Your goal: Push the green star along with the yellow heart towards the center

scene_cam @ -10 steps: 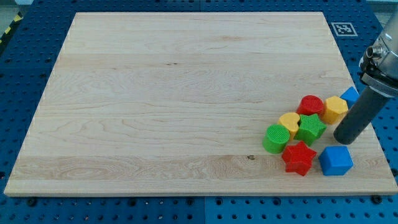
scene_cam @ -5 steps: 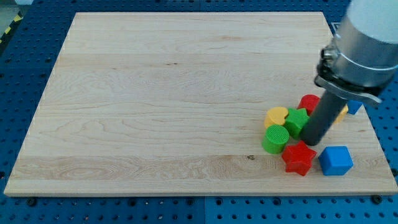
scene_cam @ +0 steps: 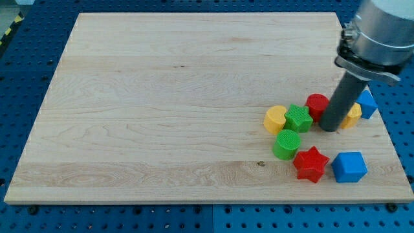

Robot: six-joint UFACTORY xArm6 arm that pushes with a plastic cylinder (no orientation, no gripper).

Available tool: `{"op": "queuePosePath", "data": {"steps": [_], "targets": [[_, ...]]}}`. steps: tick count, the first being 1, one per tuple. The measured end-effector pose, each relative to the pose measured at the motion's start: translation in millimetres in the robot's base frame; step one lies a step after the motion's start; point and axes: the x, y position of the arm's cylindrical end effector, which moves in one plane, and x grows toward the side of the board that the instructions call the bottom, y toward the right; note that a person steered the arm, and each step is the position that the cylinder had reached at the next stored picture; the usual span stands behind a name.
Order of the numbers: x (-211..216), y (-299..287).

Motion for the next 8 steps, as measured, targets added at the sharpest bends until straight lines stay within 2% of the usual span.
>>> {"op": "queuePosePath", "data": {"steps": [2,3,4,6,8], "targets": [[-3,-33],[0,-3],[13,4],[19,-34],[-5,-47]]}}
